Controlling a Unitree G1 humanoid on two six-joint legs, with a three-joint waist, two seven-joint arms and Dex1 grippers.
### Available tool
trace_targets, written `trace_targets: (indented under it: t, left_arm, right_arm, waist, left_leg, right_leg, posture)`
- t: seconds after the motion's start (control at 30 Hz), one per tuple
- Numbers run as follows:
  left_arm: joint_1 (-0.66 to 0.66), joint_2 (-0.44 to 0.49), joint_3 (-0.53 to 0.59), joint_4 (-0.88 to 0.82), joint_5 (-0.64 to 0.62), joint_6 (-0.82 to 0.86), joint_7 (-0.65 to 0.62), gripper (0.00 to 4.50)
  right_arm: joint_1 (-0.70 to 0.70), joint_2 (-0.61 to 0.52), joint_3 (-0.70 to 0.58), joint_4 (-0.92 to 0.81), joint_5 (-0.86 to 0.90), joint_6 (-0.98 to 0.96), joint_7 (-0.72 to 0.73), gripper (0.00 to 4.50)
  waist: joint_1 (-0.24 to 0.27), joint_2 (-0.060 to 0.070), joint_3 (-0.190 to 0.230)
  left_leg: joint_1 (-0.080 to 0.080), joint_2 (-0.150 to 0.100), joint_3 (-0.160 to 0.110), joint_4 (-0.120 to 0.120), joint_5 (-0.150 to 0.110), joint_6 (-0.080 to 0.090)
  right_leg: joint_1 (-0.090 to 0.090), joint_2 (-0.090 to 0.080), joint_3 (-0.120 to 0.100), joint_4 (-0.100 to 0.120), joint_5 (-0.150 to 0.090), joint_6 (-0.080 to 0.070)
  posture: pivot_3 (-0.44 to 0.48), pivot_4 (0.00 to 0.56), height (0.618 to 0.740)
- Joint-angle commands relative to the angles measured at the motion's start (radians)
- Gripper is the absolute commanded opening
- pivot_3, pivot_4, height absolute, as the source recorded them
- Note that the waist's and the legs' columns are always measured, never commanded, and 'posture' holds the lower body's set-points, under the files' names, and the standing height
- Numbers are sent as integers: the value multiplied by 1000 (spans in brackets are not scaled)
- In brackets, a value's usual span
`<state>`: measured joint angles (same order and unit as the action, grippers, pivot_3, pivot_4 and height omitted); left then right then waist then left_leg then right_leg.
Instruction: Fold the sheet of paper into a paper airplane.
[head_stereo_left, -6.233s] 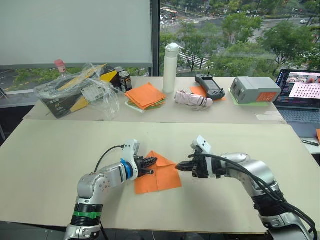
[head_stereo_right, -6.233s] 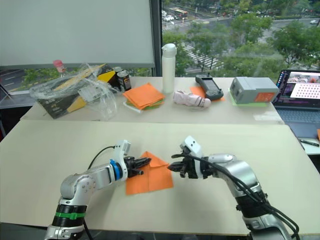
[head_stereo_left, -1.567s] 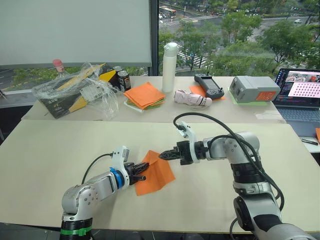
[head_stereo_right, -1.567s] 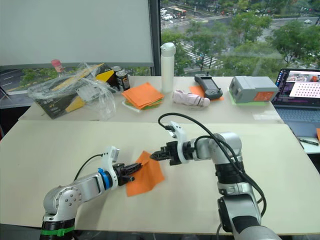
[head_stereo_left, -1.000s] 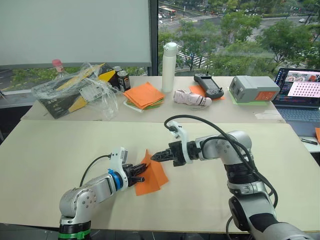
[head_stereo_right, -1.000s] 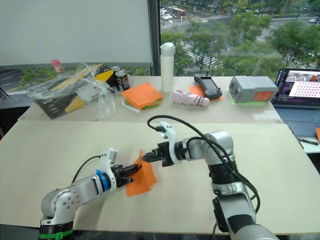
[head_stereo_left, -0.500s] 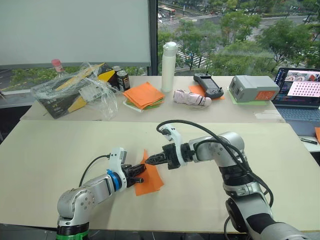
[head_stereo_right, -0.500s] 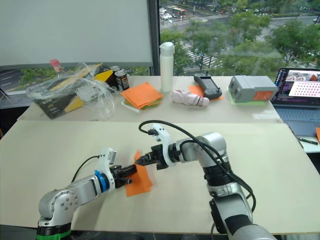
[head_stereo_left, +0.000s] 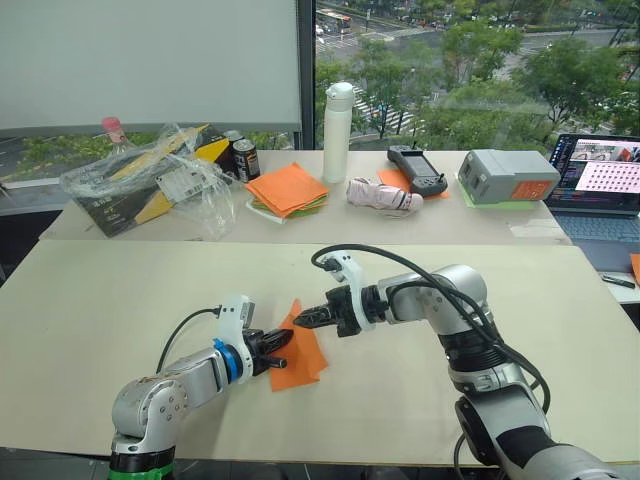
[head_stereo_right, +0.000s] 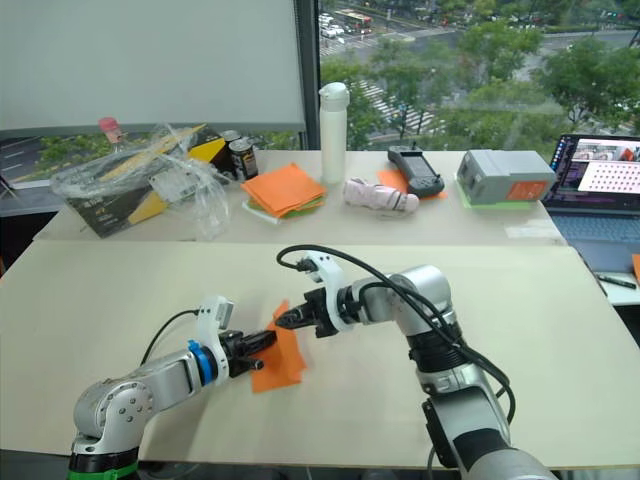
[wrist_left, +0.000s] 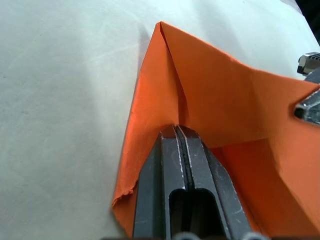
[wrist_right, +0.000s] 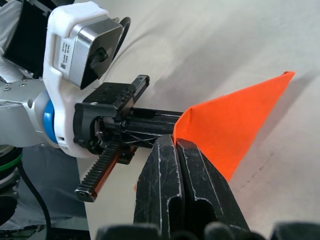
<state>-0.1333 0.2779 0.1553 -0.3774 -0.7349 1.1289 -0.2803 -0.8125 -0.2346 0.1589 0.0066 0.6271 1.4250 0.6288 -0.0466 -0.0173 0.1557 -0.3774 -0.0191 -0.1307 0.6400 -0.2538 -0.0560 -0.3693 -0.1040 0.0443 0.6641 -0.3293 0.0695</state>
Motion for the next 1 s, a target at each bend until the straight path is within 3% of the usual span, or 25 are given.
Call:
trace_targets:
  t: [0.03,0.57,1.0]
  left_arm:
    - [20,12,-11,24,25,31,33,0]
    - [-28,-40,58,-17,-73,23,33,0]
    - [7,-12,3,-18,-80,21,12,0]
  right_arm:
    - [-15,-7,-1,-18,6,-23,10,30]
    - [-6,-21,10,-27,12,-23,19,30]
    - [-10,-21,15,-22,10,-29,21,30]
  waist:
    - [1,0,0]
    - [2,0,0]
    - [2,0,0]
  left_leg:
    - [0,0,0,0,0,0]
    - [-5,0,0,1,0,0]
    - [-6,0,0,2,0,0]
  right_leg:
    - [0,0,0,0,0,0]
    - [-3,0,-1,0,0,0]
    - [-4,0,-1,0,0,0]
  posture:
    - [0,150,740]
    - [0,150,740]
    - [0,150,740]
